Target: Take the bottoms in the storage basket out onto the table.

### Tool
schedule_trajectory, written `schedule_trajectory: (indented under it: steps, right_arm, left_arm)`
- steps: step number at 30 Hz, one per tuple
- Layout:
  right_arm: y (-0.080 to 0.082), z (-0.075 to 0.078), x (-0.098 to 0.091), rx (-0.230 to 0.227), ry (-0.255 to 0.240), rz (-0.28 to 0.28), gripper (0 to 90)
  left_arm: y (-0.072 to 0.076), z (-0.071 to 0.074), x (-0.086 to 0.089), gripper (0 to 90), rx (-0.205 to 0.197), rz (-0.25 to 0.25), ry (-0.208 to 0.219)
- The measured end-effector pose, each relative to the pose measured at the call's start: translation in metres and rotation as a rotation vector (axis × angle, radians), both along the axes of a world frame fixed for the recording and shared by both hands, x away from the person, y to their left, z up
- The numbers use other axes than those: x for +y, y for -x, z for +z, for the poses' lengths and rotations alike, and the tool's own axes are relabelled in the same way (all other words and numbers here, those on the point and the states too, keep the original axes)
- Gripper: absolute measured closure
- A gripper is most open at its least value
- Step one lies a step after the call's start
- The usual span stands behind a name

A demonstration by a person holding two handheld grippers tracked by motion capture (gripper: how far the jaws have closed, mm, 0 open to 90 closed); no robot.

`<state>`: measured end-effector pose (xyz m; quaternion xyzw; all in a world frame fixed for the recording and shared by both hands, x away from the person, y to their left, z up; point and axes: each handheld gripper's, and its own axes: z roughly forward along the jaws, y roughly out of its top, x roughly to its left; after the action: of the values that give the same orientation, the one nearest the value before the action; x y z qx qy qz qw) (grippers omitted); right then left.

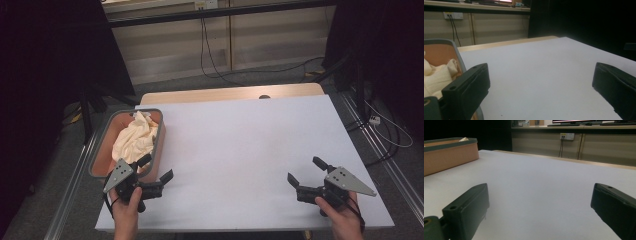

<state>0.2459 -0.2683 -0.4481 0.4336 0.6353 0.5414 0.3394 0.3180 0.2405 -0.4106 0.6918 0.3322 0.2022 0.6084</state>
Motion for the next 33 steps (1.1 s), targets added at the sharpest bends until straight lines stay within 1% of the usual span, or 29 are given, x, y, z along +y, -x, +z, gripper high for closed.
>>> schedule_trajectory:
  steps: [4, 8, 13, 15, 20, 22, 23, 24, 25, 26, 28, 29, 32, 33]
  right_arm:
    - [0.001, 0.001, -0.001, -0.010, 0.002, -0.002, 1.6]
    - [0.001, 0.001, -0.001, -0.011, -0.002, -0.006, 1.6]
    - [0.000, 0.002, -0.002, -0.017, -0.002, -0.008, 1.7]
    - [0.000, 0.002, -0.002, -0.016, -0.003, -0.010, 1.6]
    - [-0.001, 0.002, -0.002, -0.014, -0.001, -0.009, 1.7]
    - [-0.002, 0.002, -0.002, -0.019, -0.004, -0.007, 1.7]
    - [-0.002, 0.002, -0.001, -0.018, -0.004, -0.005, 1.7]
    - [-0.002, 0.002, -0.001, -0.019, -0.002, -0.006, 1.7]
    - [-0.003, 0.002, -0.001, -0.019, -0.002, -0.005, 1.7]
    - [-0.003, 0.002, 0.000, -0.017, -0.003, -0.003, 1.8]
    - [-0.003, 0.002, 0.000, -0.017, 0.001, -0.002, 1.8]
    - [-0.003, 0.002, 0.000, -0.017, -0.002, -0.004, 1.9]
    - [-0.003, 0.002, -0.001, -0.016, 0.002, -0.005, 1.9]
    - [-0.003, 0.002, -0.001, -0.014, -0.002, -0.005, 1.9]
  left_arm:
    - [0.000, 0.001, -0.001, 1.5, 0.001, -0.005, -0.002]
    - [0.000, 0.004, -0.002, 1.5, 0.003, -0.004, 0.001]
    - [0.001, 0.010, -0.002, 1.7, -0.004, -0.002, 0.001]
    - [0.000, 0.017, -0.001, 1.5, -0.015, 0.001, 0.009]
    - [-0.001, 0.024, 0.001, 1.5, -0.003, 0.009, 0.023]
    - [-0.004, 0.030, 0.002, 1.5, 0.008, 0.004, 0.031]
    - [-0.004, 0.030, 0.002, 1.5, 0.008, 0.004, 0.031]
    - [-0.007, 0.034, 0.003, 1.6, 0.004, -0.001, 0.025]
    - [-0.007, 0.034, 0.003, 1.6, 0.004, -0.001, 0.025]
    - [-0.011, 0.038, 0.005, 1.5, 0.005, 0.002, 0.022]
    - [-0.013, 0.040, 0.005, 1.5, 0.002, 0.003, 0.021]
    - [-0.018, 0.044, 0.007, 1.5, 0.001, 0.010, 0.023]
    - [-0.024, 0.049, 0.009, 1.5, 0.000, 0.011, 0.022]
    - [-0.024, 0.049, 0.009, 1.5, 0.000, 0.011, 0.022]
